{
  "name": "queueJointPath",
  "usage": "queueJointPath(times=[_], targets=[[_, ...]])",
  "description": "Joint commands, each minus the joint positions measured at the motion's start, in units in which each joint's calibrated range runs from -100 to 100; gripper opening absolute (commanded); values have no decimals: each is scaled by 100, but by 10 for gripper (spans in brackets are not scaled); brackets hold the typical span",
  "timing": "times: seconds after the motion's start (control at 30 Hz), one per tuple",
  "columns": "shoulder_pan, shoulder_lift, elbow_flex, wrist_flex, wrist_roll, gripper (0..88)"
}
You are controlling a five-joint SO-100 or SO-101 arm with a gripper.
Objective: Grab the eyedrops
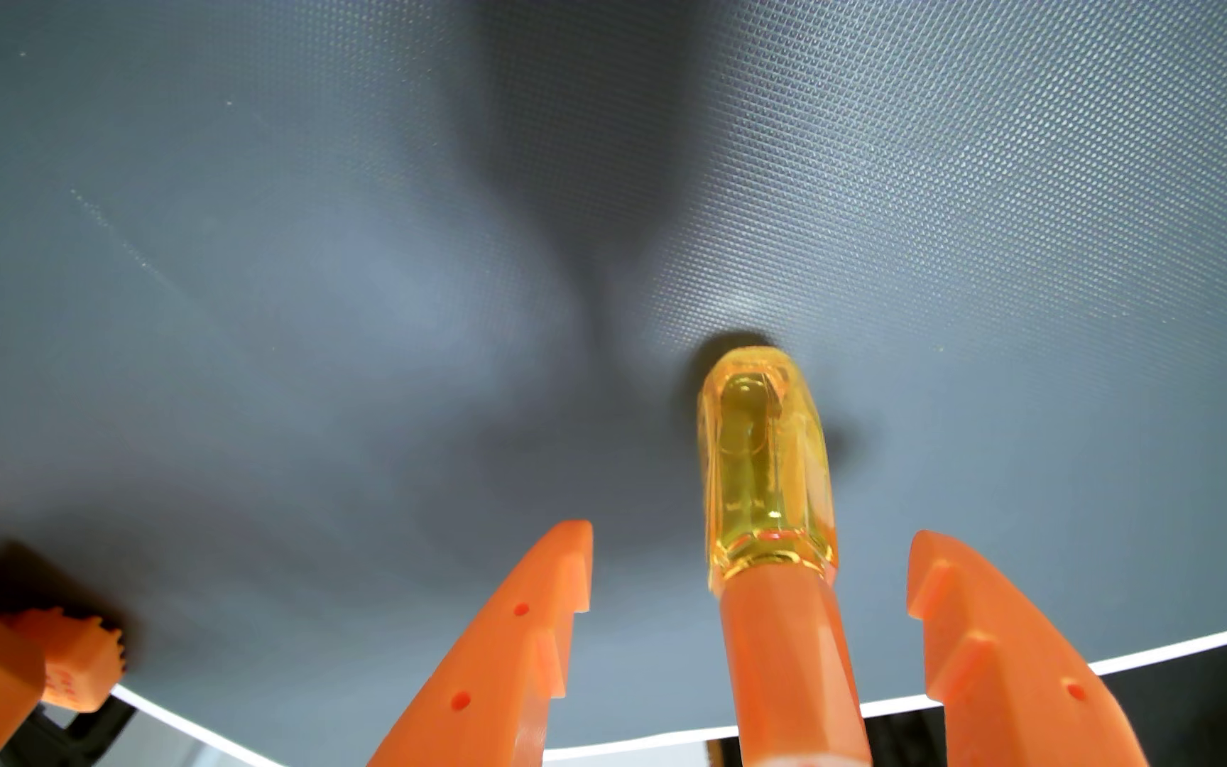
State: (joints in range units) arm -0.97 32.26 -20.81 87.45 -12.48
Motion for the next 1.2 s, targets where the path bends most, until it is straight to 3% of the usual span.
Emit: queueJointPath(times=[0.0,0.57,0.63,0.77,1.17], targets=[[-27,-37,78,-129,-16,242],[-119,-54,645,-562,-74,240],[-110,-54,645,-562,-84,196],[-77,-45,636,-640,-95,2],[-36,-130,627,-631,-90,5]])
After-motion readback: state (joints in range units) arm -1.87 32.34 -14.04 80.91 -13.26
